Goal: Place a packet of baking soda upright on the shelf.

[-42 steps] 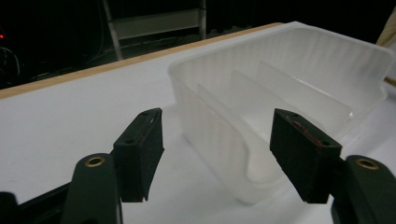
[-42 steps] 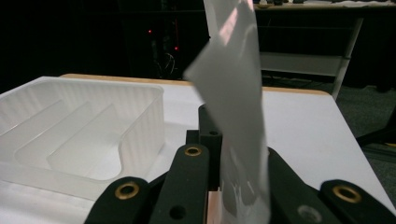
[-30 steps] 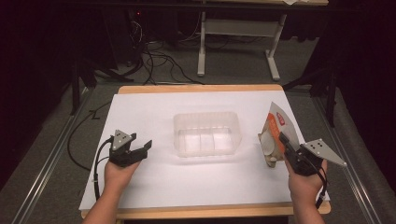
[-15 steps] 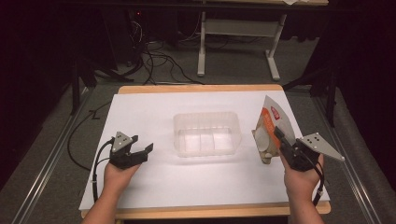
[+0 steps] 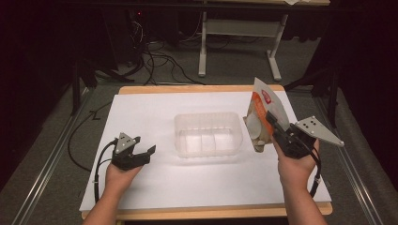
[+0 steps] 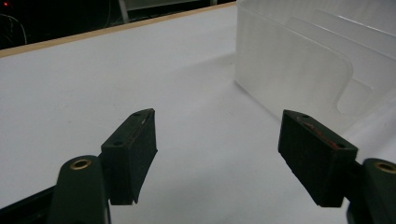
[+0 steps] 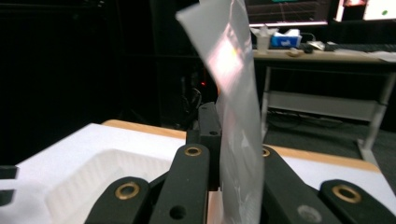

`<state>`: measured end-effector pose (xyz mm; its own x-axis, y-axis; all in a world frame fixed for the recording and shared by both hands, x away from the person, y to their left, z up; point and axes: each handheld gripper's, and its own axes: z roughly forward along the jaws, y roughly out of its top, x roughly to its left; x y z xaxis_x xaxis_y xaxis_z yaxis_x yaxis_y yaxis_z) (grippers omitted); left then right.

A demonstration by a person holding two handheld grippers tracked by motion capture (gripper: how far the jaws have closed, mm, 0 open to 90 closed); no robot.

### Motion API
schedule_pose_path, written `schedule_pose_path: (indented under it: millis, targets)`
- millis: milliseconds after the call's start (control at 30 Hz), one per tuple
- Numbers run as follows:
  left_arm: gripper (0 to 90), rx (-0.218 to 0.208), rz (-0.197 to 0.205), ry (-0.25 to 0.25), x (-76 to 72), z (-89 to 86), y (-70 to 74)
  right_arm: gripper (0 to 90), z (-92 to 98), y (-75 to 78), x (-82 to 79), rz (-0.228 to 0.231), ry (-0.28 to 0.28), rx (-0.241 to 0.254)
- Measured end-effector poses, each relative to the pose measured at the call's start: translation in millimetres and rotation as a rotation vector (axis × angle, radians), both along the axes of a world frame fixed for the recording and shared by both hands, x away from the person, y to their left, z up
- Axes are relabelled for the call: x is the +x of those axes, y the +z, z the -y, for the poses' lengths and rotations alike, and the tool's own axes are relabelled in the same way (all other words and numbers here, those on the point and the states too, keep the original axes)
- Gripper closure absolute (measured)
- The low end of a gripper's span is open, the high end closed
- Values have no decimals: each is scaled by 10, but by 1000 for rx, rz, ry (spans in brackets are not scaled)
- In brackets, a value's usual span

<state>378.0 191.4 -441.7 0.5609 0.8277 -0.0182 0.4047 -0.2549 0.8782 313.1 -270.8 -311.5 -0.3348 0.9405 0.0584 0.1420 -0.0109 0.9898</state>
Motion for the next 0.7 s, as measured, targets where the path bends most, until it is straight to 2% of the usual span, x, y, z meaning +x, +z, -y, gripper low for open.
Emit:
schedule_pose_path:
  millis: [133, 267, 700]
  targets:
    - [281, 1, 1, 1, -4, 5, 0, 900, -183, 109, 60, 7, 36, 6]
    - [278, 10, -1, -4, -6, 5, 0, 900, -350, 136, 134, 7, 70, 26]
    - [270, 9, 7, -19, -8, 14, 5, 900, -959, -42, 398, -24, 159, 34]
